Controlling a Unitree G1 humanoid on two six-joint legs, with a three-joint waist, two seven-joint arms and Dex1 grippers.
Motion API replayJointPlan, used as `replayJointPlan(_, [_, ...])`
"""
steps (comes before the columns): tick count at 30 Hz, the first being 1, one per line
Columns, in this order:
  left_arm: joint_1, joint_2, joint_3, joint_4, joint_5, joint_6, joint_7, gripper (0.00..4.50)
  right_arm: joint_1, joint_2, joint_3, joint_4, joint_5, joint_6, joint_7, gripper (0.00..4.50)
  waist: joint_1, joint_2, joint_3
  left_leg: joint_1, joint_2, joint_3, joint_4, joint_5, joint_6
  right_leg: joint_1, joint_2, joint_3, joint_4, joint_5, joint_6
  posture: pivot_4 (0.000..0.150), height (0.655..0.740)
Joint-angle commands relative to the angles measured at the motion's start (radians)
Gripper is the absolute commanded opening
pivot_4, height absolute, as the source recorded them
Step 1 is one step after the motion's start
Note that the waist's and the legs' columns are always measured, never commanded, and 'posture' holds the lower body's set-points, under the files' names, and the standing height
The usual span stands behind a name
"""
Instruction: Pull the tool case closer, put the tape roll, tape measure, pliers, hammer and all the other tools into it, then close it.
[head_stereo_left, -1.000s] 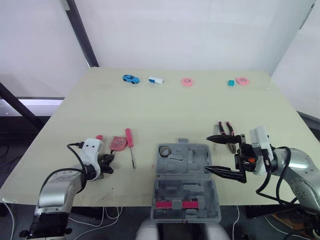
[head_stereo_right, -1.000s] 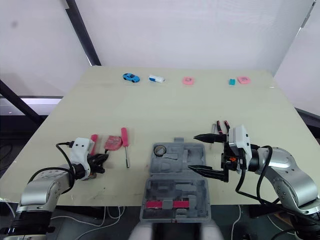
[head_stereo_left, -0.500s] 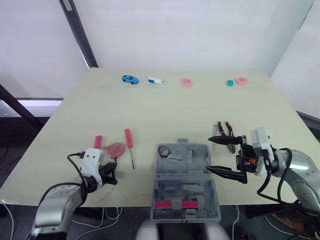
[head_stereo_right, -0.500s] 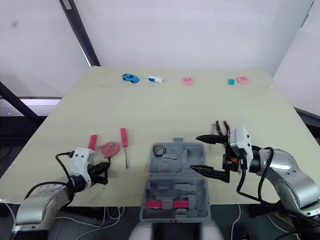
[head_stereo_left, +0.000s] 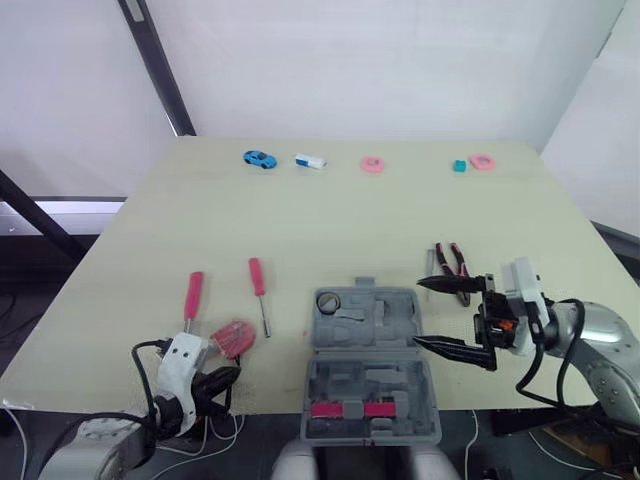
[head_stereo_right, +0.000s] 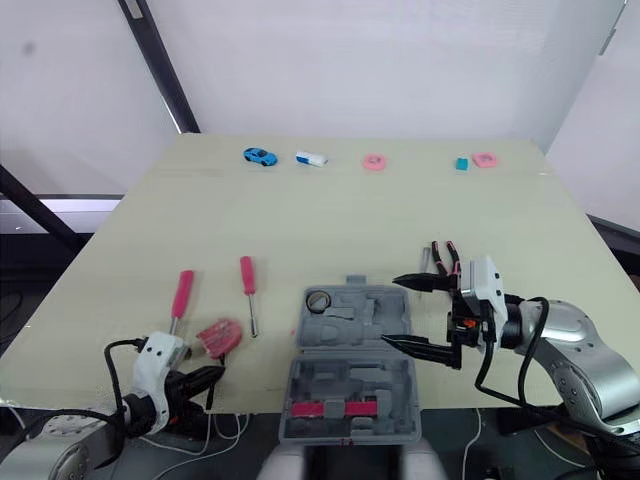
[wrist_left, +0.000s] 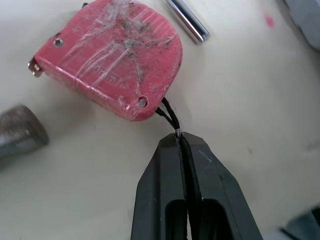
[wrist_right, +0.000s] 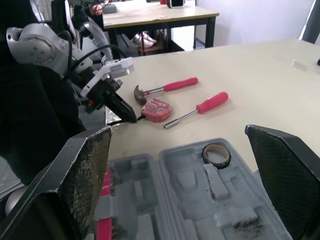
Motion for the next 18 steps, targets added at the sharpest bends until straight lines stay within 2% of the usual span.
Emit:
replayJointPlan(1, [0.049,0.034,-0.030,-0.015,-0.005,-0.012,-0.072,0.11,0.006,-0.007,-0.018,-0.038,0.021,-0.003,0.008,4.50,-0.001,0.000,0.000,0.000,0.000,0.000,0.000,0.000,0.000,0.000,0.000,0.000,0.000,0.000,0.000,0.150,0.7400])
replayJointPlan(10, [0.094,0.137,0.028,0.093,0.034,-0.105,-0.174,0.11,0.026,-0.007,-0.017,-0.047,0.019,-0.005,0.009,4.50,-0.001,0.000,0.000,0.000,0.000,0.000,0.000,0.000,0.000,-0.001,0.000,0.000,0.000,0.000,0.000,0.150,0.7400])
replayJointPlan(18, [0.111,0.110,0.070,0.092,0.034,-0.161,-0.166,0.11,0.029,-0.008,-0.014,-0.038,0.010,-0.015,0.020,4.50,0.000,0.001,0.000,0.000,0.000,0.000,0.000,0.000,0.000,-0.001,-0.001,0.000,0.000,0.000,0.000,0.150,0.7400])
